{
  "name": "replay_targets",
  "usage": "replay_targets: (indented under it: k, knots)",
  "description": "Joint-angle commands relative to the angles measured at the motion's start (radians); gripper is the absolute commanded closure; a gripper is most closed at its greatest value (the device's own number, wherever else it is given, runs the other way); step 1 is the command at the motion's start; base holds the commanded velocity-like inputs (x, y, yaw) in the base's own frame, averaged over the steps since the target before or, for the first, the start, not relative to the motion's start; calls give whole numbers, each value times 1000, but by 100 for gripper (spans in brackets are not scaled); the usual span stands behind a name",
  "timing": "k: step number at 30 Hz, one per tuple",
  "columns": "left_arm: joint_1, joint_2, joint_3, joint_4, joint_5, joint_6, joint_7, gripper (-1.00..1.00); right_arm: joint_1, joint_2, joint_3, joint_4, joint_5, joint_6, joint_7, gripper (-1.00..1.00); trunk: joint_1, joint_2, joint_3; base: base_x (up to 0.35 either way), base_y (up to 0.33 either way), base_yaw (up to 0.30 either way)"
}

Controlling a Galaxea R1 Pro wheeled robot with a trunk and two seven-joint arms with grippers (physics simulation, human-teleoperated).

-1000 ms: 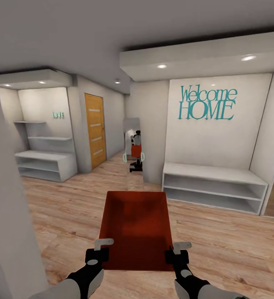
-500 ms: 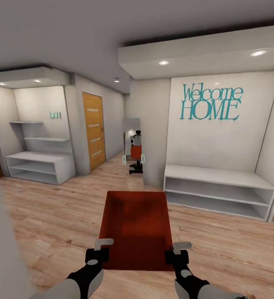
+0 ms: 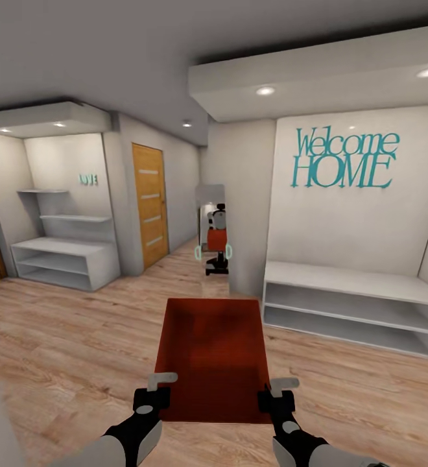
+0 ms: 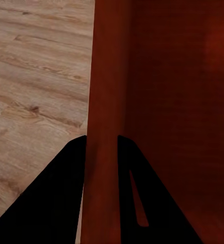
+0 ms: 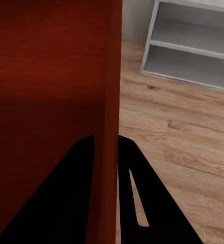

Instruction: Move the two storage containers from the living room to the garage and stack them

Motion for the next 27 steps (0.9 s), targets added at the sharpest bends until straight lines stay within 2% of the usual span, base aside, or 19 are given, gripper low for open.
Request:
replay_targets:
  k: [1,15,27]
  knots:
    - [-2,0,54,-2,-9,-6,16,100,0,0,-9,1,-5,0,0,100,1,-1,-2,326,0,29]
    - [-2,0,54,-2,-9,-6,15,100,-1,2,-9,1,-5,0,-2,100,1,-1,-2,325,0,14]
    - [-2,0,54,-2,-9,-6,15,100,-1,2,-9,1,-5,0,-2,100,1,-1,-2,325,0,244]
